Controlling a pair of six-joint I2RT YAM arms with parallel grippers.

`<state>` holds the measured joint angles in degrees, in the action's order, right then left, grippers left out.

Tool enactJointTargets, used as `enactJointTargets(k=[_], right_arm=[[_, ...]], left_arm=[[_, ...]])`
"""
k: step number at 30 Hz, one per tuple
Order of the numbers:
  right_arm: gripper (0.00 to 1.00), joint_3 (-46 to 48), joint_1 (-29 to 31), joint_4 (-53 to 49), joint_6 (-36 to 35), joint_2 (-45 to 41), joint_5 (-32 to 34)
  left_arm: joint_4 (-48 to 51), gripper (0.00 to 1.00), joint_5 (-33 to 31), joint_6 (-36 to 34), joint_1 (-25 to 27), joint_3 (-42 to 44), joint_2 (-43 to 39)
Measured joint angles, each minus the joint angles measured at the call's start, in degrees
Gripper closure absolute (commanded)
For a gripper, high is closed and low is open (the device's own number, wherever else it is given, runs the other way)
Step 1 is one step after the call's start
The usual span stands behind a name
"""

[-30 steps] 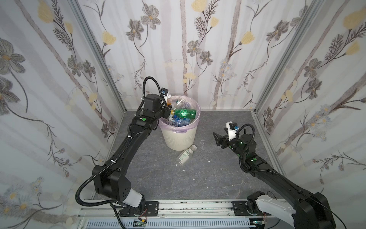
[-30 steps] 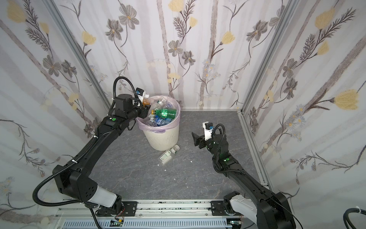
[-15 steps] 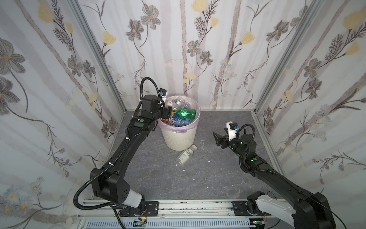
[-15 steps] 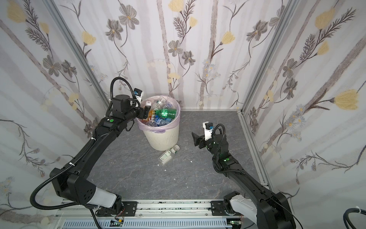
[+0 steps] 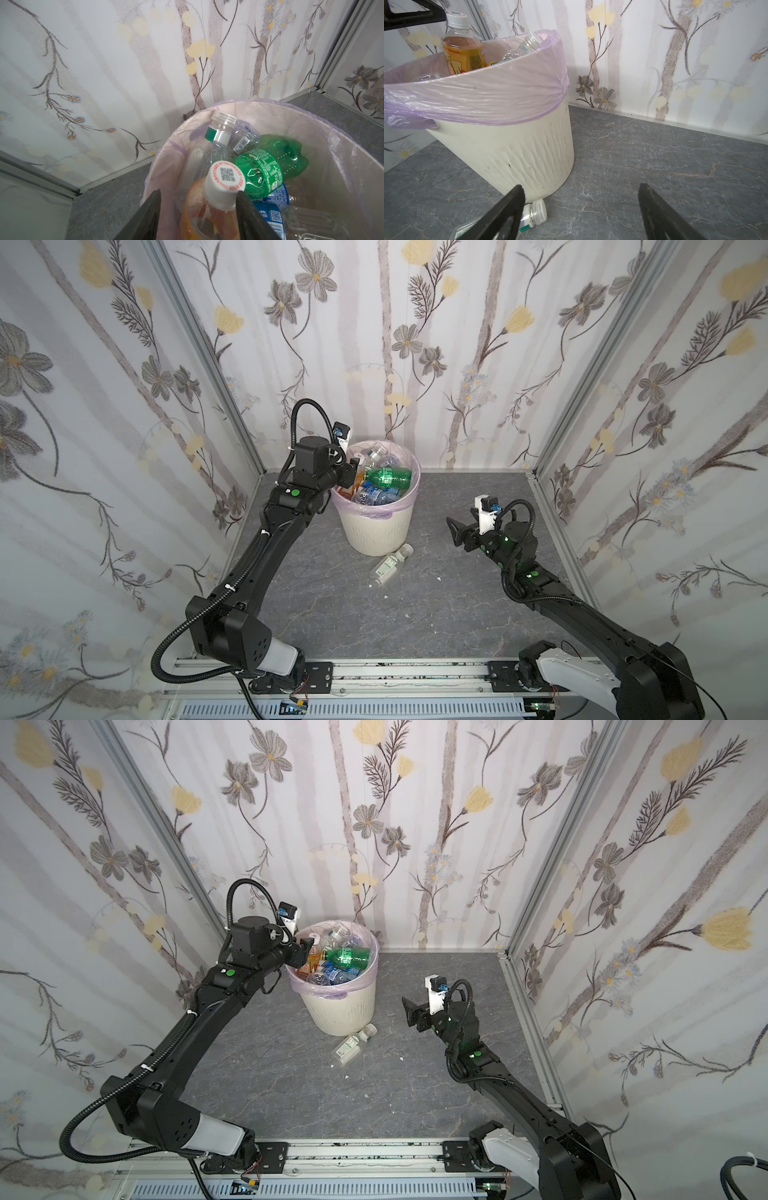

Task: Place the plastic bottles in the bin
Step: 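Lower the red-and-yellow bottle into the bin and open the left gripper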

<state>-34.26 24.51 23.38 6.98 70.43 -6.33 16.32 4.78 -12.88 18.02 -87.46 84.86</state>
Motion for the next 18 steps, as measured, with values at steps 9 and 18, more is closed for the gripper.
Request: enactJointTargets(k=[9,18], right_arm=[[0.14,0.09,0.02,0.02,0.02,0.13,-0.59],[0.14,0.11,0.00,0.07,0.02,0.52,-0.59]], left_arm=[[0.02,0.47,4.33,0.00,-0.02,-2.78,3.39],[-0.11,0.59,5.29,0.72,-1.05,-6.82,9.25]])
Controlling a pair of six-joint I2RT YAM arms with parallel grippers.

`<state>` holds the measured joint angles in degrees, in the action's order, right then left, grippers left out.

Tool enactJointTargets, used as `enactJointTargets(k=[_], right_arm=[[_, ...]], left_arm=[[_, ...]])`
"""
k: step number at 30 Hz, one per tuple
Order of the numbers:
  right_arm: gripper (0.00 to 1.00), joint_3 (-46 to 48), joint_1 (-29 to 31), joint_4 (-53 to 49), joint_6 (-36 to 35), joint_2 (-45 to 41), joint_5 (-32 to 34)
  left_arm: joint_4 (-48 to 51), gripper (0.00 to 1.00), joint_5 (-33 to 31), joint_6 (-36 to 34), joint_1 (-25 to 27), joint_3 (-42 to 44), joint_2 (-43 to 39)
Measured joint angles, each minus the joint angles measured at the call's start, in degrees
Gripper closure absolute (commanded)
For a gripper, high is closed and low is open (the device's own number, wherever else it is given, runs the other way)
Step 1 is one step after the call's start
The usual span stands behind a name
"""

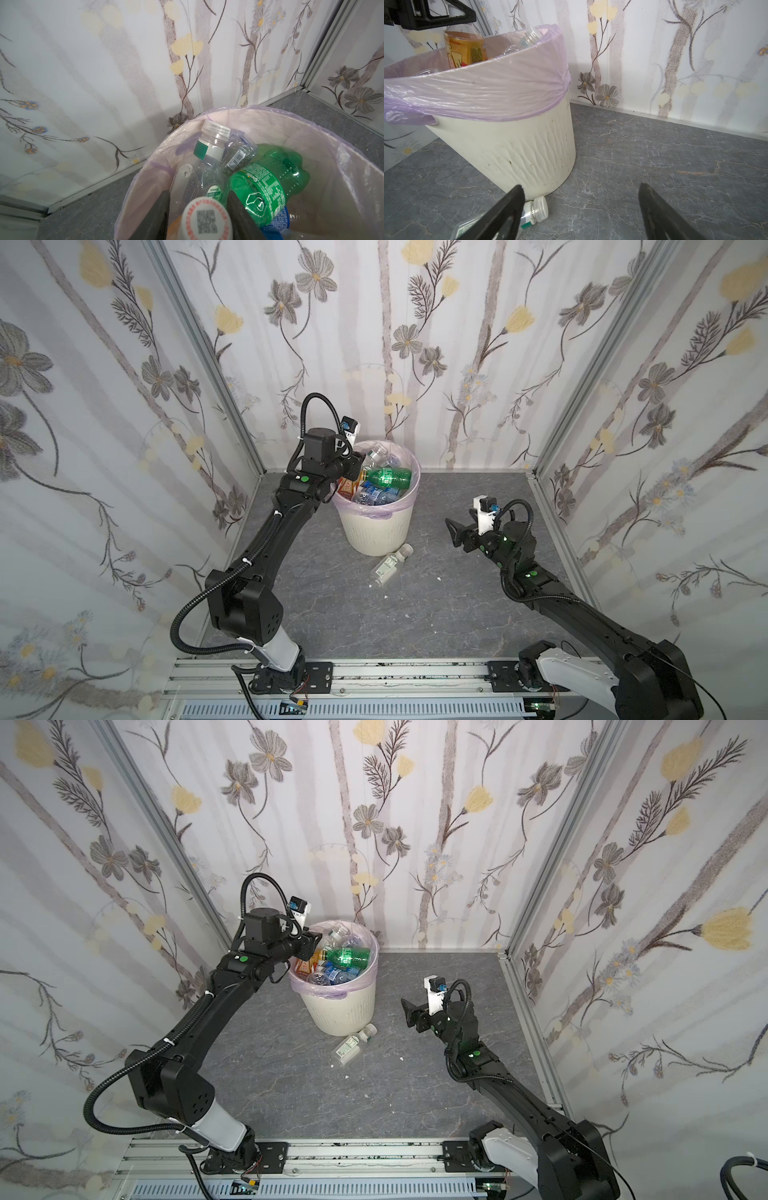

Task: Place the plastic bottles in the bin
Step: 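Lower the red-and-yellow bottle into the bin and open the left gripper, then withdraw the left gripper while the right gripper reaches toward the clear bottle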

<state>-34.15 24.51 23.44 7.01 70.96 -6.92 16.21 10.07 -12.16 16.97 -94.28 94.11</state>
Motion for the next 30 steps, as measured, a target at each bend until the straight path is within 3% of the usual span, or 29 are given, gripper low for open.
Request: enactJointTargets(k=[14,19,23,30], right_arm=[[0.13,-0.04,-0.04,0.37,-0.17,1.14,0.02],[0.13,-0.31,-0.02,0.55,-0.15,1.64,0.02],[0.13,-0.42,-0.02,0.72,-0.15,1.77,0.00],[0.13,-0.70,-0.02,0.85,-0.13,2.40,-0.04]], left_arm=[[-0.46,0.72,-2.38,0.35,-1.36,-2.69,3.23],[-0.48,0.50,-4.04,-0.13,-1.70,-3.69,3.76],[-0.46,0.46,-4.50,-0.11,-1.97,-3.76,3.65],[-0.09,0.61,-4.00,0.07,-2.08,-4.24,0.83]])
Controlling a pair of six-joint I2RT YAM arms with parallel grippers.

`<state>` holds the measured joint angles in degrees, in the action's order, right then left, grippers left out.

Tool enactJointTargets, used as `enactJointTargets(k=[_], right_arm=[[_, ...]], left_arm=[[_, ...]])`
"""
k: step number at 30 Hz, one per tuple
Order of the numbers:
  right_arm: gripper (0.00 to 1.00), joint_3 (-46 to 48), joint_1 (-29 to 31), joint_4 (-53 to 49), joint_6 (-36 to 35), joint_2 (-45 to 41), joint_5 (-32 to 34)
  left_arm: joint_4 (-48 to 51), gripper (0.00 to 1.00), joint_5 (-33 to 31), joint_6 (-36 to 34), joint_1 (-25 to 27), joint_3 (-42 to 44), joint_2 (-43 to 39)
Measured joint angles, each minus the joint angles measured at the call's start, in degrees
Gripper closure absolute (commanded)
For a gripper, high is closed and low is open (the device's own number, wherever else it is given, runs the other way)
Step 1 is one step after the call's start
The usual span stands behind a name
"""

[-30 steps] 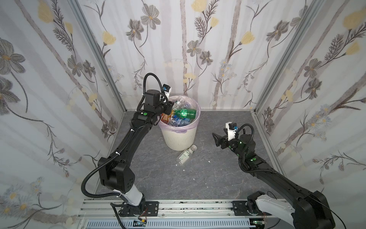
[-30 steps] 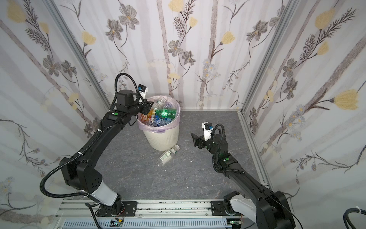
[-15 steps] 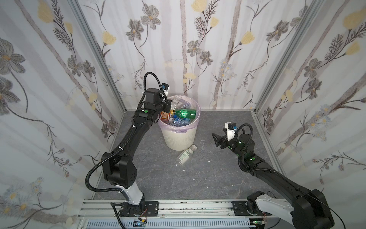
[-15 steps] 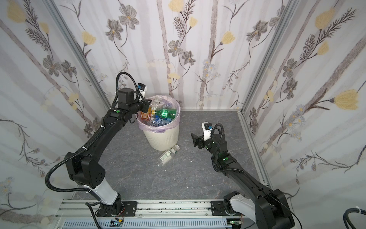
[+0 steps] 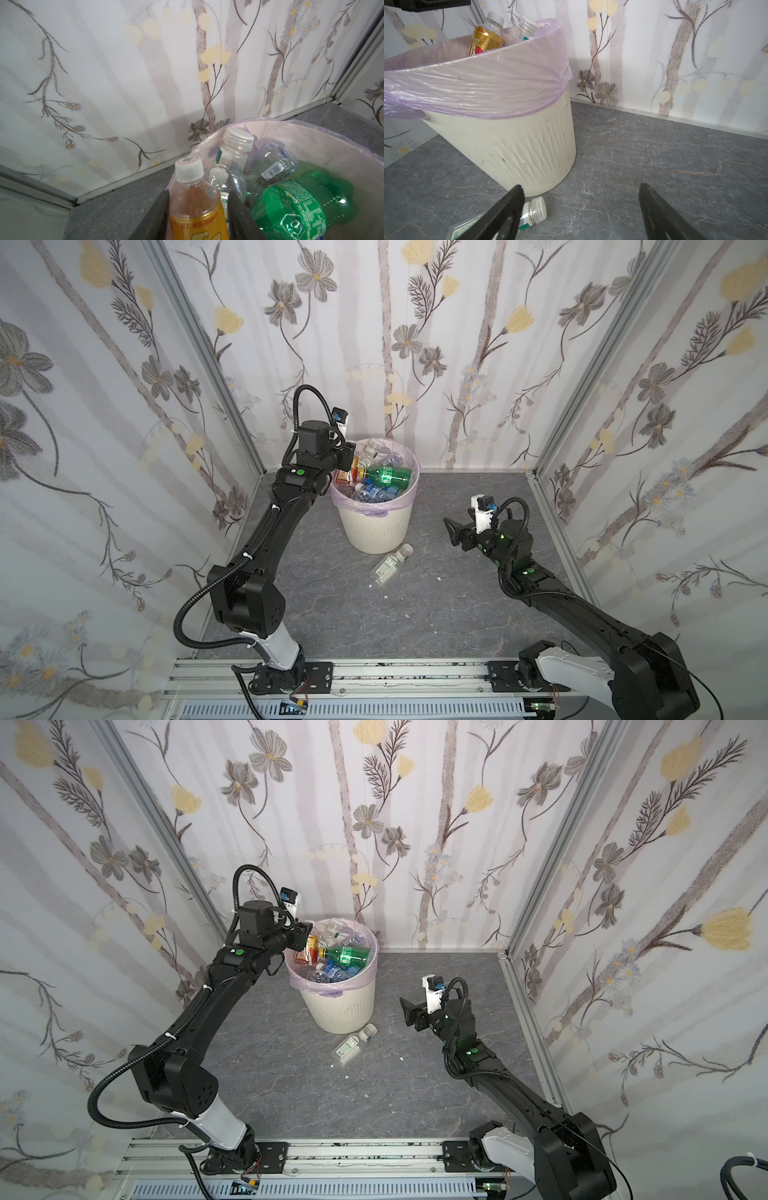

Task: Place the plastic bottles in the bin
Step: 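Withdraw the left gripper while the right gripper reaches toward the clear bottle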

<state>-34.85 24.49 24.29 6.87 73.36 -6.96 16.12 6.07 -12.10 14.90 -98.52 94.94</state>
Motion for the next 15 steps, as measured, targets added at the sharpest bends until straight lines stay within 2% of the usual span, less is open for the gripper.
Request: enactJointTargets(k=[10,15], right_arm=[[0.14,0.00,0.02,0.33,0.11,0.52,-0.70],[0.16,-1.25,1.01,-1.09,-2.05,0.79,-4.35]], left_arm=[[-0.11,0.62,0.63,0.13,0.00,0.26,-1.33],[0.00,0.51,0.37,0.39,-0.15,5.33,-4.66]])
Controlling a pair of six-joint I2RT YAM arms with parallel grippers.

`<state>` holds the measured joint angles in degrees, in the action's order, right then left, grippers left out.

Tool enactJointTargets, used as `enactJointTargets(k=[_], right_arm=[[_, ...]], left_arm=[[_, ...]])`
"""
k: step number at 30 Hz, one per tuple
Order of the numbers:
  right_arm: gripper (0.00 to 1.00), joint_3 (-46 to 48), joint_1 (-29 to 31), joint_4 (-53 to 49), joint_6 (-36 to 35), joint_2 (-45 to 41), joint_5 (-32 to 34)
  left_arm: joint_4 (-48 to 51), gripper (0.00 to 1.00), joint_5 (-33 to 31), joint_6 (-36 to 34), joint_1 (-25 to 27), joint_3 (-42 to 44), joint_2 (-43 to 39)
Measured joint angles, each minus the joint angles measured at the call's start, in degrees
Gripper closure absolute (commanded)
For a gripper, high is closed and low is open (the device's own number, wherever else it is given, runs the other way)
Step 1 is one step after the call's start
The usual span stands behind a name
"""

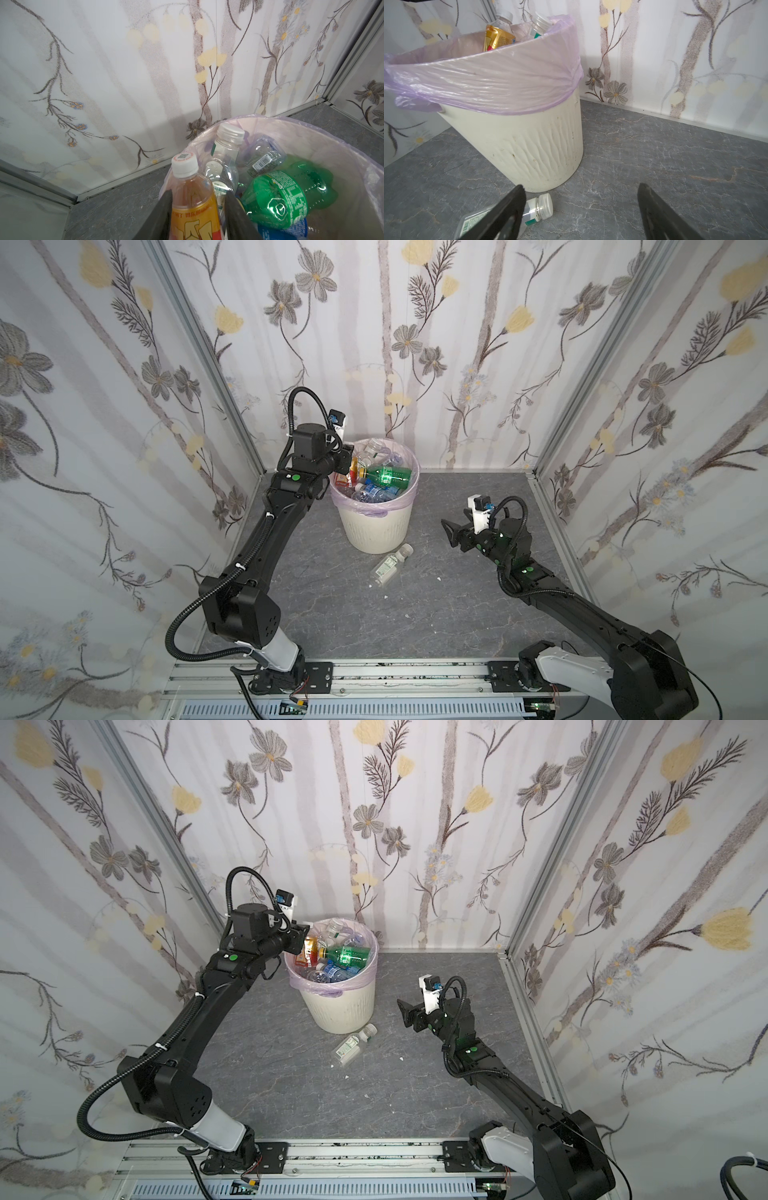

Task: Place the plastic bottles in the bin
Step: 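Withdraw the left gripper while the right gripper reaches toward the clear bottle, then lower the right gripper onto the clear green-labelled bottle and close it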

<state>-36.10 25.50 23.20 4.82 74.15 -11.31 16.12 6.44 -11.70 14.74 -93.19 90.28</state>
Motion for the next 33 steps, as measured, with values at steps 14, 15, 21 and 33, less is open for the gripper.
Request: enactJointTargets(k=[14,15,21,33], right_arm=[[0.14,-7.58,14.56,-14.51,-24.33,7.39,-6.88],[0.14,-8.50,15.02,-15.54,-25.94,8.15,-6.99],[0.12,-16.00,17.44,-23.17,-35.54,16.09,-6.29],[0.12,-30.12,24.52,-35.23,-45.70,32.81,1.31]], left_arm=[[-0.02,0.34,1.64,4.33,-13.55,22.56,-22.77],[-0.15,0.32,2.01,4.63,-14.40,24.17,-23.98],[0.42,0.27,4.70,5.95,-18.49,34.51,-28.87],[0.48,0.25,7.13,7.17,-20.50,42.23,-32.15]])
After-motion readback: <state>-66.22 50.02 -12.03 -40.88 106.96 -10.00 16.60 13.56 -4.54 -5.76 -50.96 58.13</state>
